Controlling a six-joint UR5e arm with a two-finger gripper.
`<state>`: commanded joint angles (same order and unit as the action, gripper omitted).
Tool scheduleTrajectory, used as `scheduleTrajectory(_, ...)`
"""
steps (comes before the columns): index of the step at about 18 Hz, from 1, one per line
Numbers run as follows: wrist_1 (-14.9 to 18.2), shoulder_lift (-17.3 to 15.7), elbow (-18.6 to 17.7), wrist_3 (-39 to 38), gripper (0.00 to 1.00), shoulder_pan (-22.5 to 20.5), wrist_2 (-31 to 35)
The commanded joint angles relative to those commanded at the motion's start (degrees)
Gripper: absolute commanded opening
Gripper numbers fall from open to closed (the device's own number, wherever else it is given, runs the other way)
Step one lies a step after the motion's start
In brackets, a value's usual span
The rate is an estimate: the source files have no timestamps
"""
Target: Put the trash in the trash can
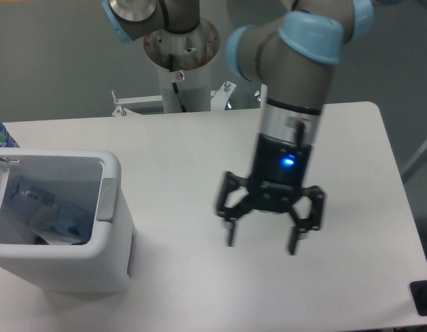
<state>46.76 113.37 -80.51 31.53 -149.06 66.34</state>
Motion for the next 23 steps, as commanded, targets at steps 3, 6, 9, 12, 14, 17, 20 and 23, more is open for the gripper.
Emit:
scheduleTrajectory(3, 0.0, 2.6, -0.4, 4.9, 1.00, -0.3, 4.2)
scheduleTrajectory(6, 1.6, 3.3, -1.9, 10.4, 1.00, -0.2, 8.0)
scheduleTrajectory(9, 5.4, 2.4, -3.6, 15.0, 1.00, -0.1, 12.2)
scheduleTrajectory(12, 8.0, 2.3, -3.7, 18.0, 1.00, 0.1, 17.8)
scheduleTrajectory(14, 8.5, 2.3, -3.8, 21.3, 1.00, 0.1, 20.4)
scheduleTrajectory(17, 11.3, 2.5, -3.3, 24.9, 1.00, 0.3, 24.4)
scheduleTrajectory(20, 14.7, 2.7, -1.8, 27.2, 1.00, 0.5, 26.3)
scheduleTrajectory(23, 15.6, 2.4, -2.1, 32.6, 1.00, 0.5, 27.8)
